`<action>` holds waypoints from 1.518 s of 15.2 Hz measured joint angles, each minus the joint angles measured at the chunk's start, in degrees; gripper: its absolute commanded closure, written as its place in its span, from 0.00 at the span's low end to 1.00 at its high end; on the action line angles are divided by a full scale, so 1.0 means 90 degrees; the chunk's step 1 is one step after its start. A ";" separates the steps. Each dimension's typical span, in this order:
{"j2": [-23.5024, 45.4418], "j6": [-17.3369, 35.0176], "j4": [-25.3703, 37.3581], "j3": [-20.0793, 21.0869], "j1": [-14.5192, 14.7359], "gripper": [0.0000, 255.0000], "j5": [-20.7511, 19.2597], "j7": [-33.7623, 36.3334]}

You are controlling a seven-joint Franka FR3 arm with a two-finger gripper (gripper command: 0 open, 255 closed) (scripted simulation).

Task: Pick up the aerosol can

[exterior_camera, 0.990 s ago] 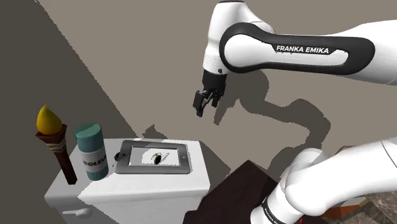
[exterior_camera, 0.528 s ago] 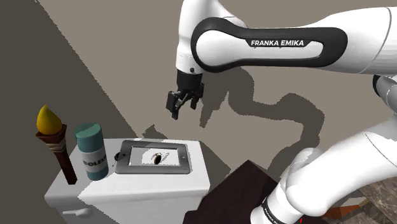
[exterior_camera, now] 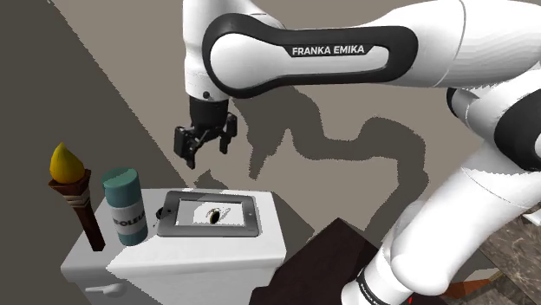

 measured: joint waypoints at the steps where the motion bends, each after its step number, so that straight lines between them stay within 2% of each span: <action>1: 0.0195 0.0006 0.0179 0.0080 0.0044 0.00 -0.0067 0.0142; 7: 0.1616 -0.0209 0.1692 0.0466 0.0463 0.00 -0.0692 0.1008; 13: 0.3349 -0.0847 0.3912 0.0560 0.1322 0.00 -0.1502 0.1700; 16: 0.3518 -0.0731 0.3952 0.0551 0.1418 0.00 -0.1577 0.1795; 21: 0.3503 -0.0318 0.3519 0.0540 0.1351 0.00 -0.1579 0.1827; 22: 0.3508 -0.0277 0.3483 0.0538 0.1348 1.00 -0.1582 0.1831; 23: 0.3511 -0.0259 0.3473 0.0536 0.1347 1.00 -0.1585 0.1833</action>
